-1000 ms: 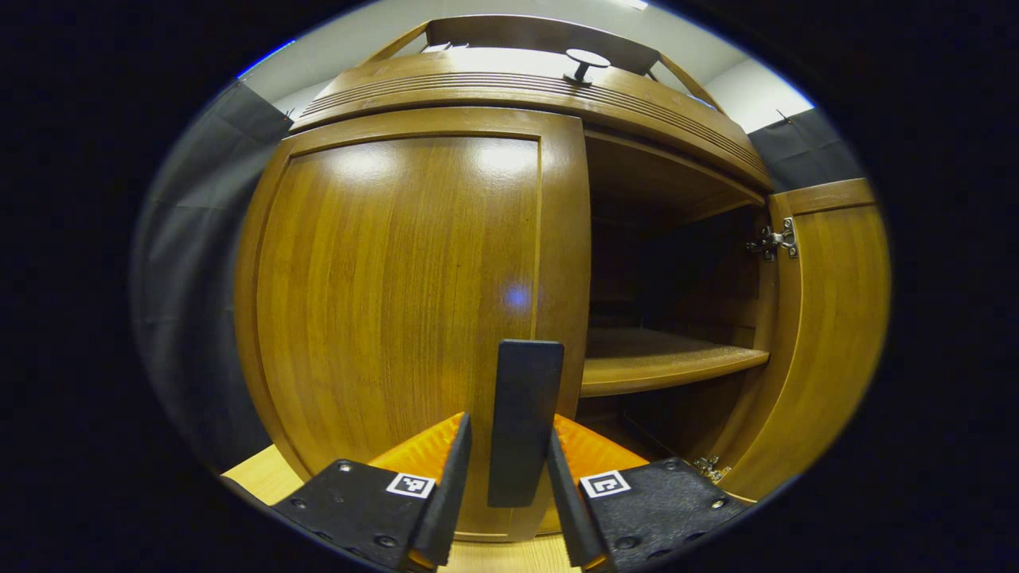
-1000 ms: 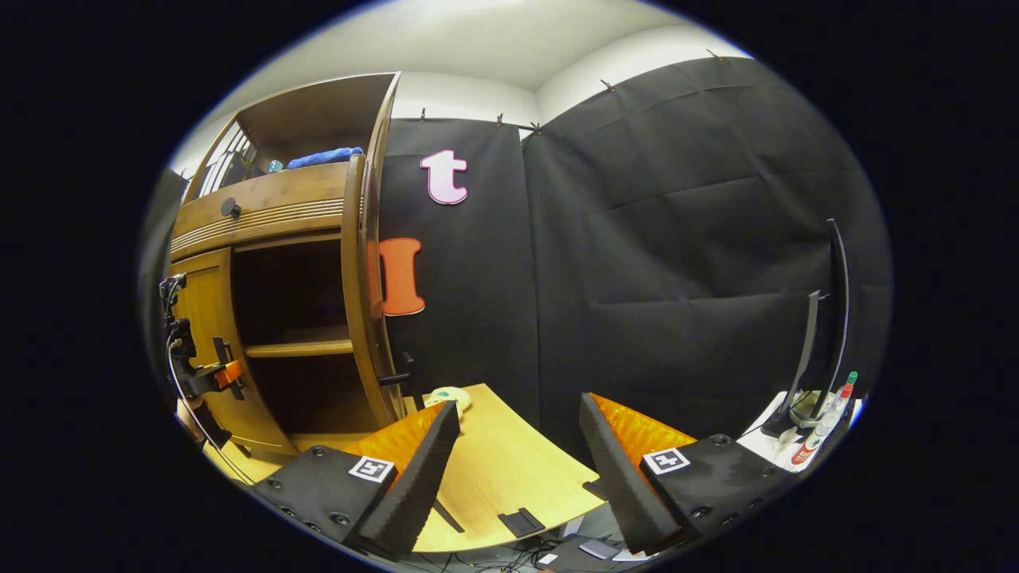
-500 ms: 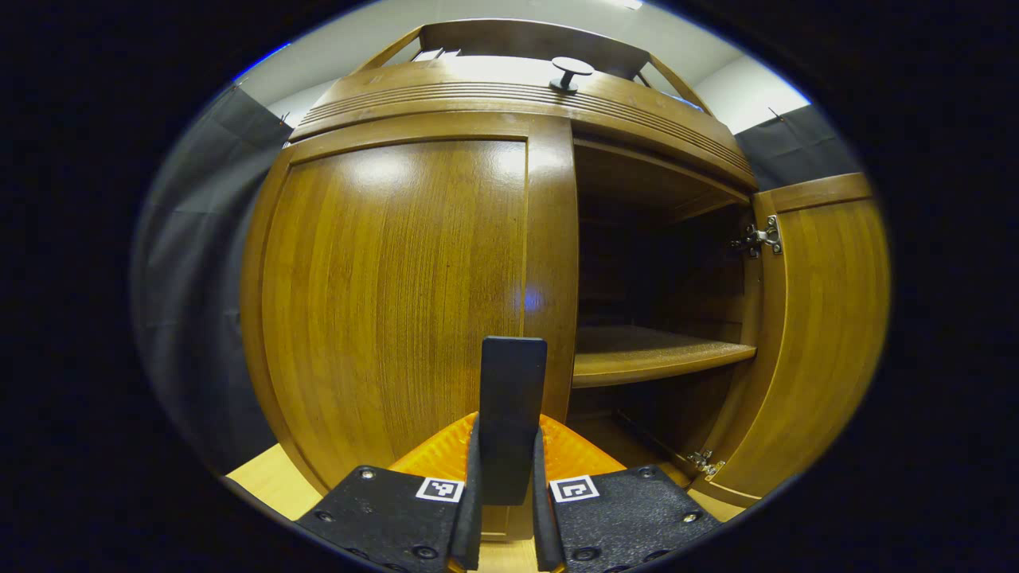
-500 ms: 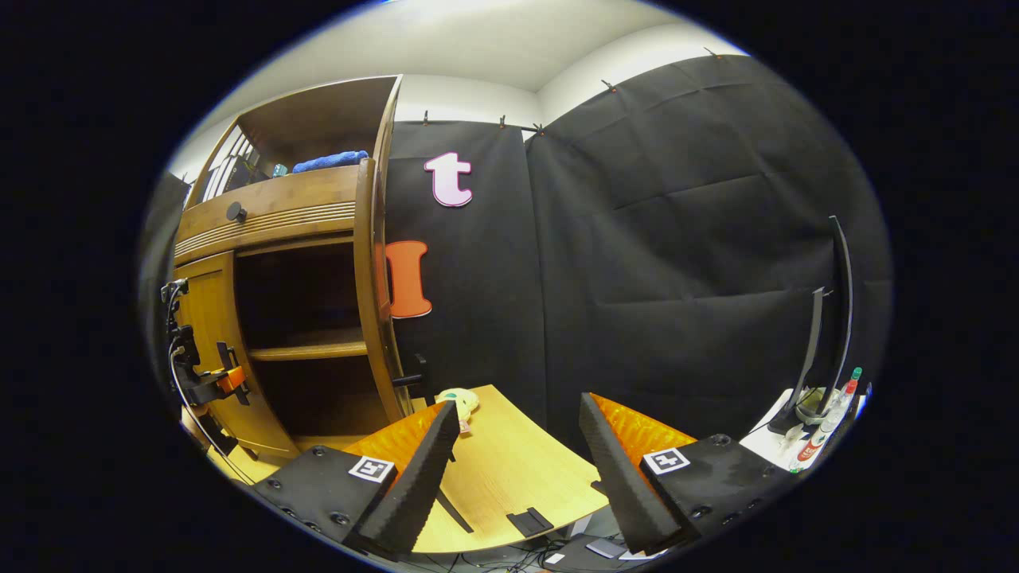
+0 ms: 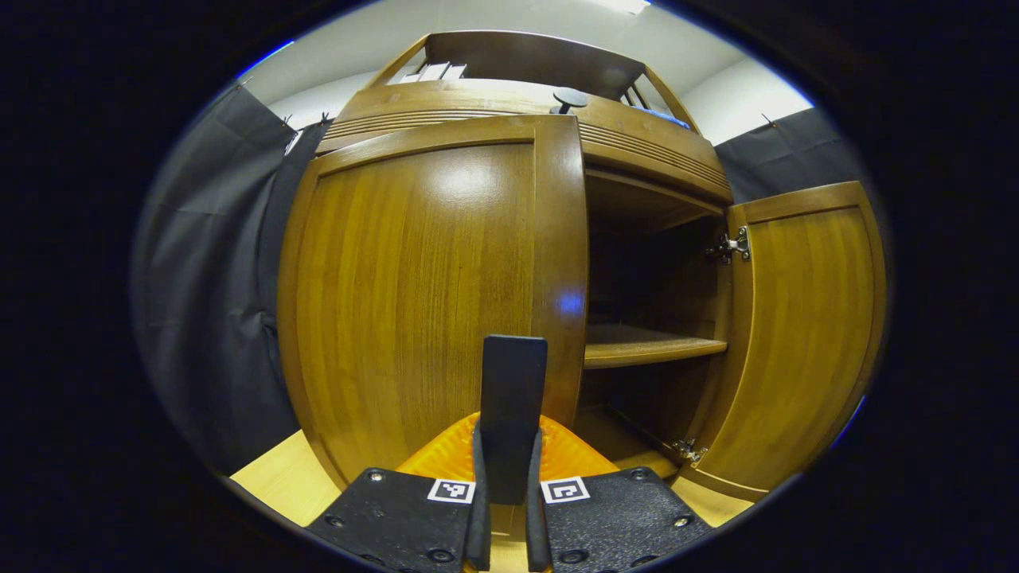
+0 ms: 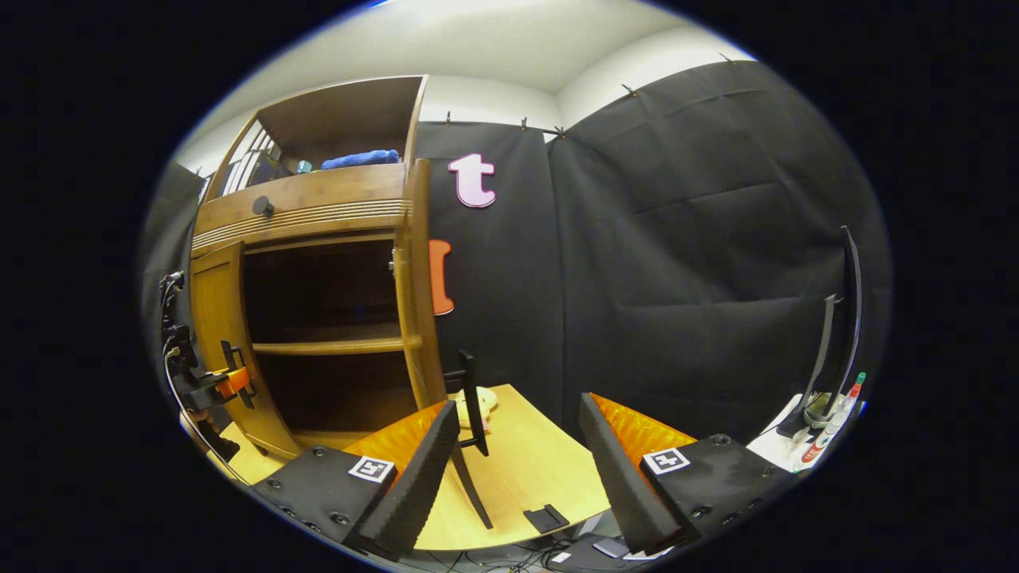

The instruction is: Open the right door of the double-door shoe cabinet with the right hand, and open the left door with the left hand.

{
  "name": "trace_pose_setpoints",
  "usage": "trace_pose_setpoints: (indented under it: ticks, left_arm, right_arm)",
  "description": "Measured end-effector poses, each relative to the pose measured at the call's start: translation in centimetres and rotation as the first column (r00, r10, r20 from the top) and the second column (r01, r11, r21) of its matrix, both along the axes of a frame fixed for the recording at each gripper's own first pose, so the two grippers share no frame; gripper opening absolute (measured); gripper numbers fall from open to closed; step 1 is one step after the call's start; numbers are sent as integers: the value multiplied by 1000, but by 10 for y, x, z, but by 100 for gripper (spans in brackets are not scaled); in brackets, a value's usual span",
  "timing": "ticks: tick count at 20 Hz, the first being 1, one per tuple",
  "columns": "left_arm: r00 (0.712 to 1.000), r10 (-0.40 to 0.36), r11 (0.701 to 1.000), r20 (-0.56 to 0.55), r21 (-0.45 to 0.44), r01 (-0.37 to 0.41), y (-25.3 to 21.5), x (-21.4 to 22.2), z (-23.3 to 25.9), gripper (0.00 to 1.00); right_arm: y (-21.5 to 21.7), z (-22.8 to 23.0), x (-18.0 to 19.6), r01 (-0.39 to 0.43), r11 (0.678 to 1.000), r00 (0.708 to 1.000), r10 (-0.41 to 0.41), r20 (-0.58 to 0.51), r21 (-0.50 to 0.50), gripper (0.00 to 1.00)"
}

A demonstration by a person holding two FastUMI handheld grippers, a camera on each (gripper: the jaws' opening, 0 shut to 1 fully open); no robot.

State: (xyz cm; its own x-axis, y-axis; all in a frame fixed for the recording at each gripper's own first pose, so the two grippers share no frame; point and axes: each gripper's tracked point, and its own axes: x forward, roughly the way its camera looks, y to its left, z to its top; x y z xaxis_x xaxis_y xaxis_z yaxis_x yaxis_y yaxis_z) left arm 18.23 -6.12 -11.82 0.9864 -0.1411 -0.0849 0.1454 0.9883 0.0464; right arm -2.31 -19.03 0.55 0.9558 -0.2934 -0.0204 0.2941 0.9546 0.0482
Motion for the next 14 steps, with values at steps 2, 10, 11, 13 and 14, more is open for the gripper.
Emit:
trace_pose_setpoints:
  ticks: [2,10,11,13,14]
  left_arm:
    - [1000,3,1000,4,3,-3,6,-13,3,19]
    - [1000,7,1000,-3,-13,-7,33,-51,10,18]
    - [1000,9,1000,-5,-20,-9,37,-55,11,18]
    - [1000,15,1000,0,-19,-15,46,-66,12,15]
    - [1000,19,1000,2,-15,-19,52,-71,12,15]
  right_arm:
    - [10,2,1,-18,1000,1000,18,3,-8,89]
    - [61,5,13,-116,993,993,116,8,-24,98]
    - [67,6,16,-129,991,992,129,9,-23,98]
    - [80,7,19,-155,988,988,155,13,-20,95]
    - [87,7,21,-167,986,986,167,15,-19,98]
